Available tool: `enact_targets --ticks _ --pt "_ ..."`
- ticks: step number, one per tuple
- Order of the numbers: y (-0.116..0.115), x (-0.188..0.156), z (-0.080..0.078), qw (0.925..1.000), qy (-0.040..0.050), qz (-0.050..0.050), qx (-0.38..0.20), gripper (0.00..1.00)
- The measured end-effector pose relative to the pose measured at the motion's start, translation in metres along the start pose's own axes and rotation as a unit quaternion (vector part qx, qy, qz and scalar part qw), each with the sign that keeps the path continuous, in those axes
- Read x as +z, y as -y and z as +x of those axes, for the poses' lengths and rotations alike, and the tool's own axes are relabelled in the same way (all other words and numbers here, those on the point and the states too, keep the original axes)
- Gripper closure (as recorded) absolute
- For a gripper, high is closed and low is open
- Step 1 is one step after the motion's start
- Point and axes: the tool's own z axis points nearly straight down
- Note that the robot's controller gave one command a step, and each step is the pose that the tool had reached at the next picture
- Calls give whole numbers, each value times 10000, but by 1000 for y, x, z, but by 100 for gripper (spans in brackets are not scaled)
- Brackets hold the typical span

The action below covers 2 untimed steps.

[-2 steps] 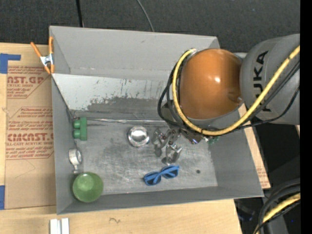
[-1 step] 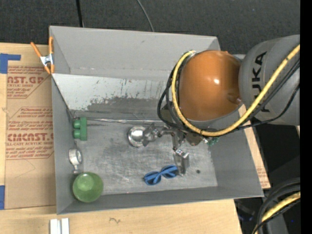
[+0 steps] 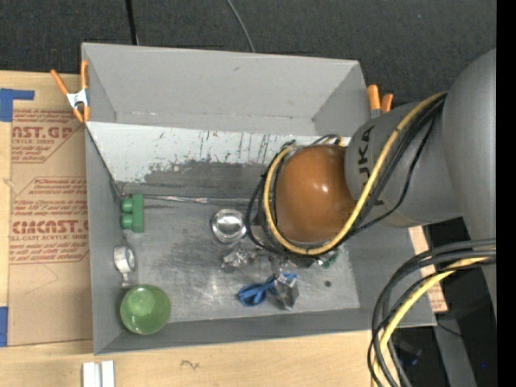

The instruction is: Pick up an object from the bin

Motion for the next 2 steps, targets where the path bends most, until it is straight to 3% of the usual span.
enact_targets --ticks 1,2 --pt "1 -5 -2 10000 18 21 -1 100" --pt "-1 -161 7 9993 4 37 -381 100"
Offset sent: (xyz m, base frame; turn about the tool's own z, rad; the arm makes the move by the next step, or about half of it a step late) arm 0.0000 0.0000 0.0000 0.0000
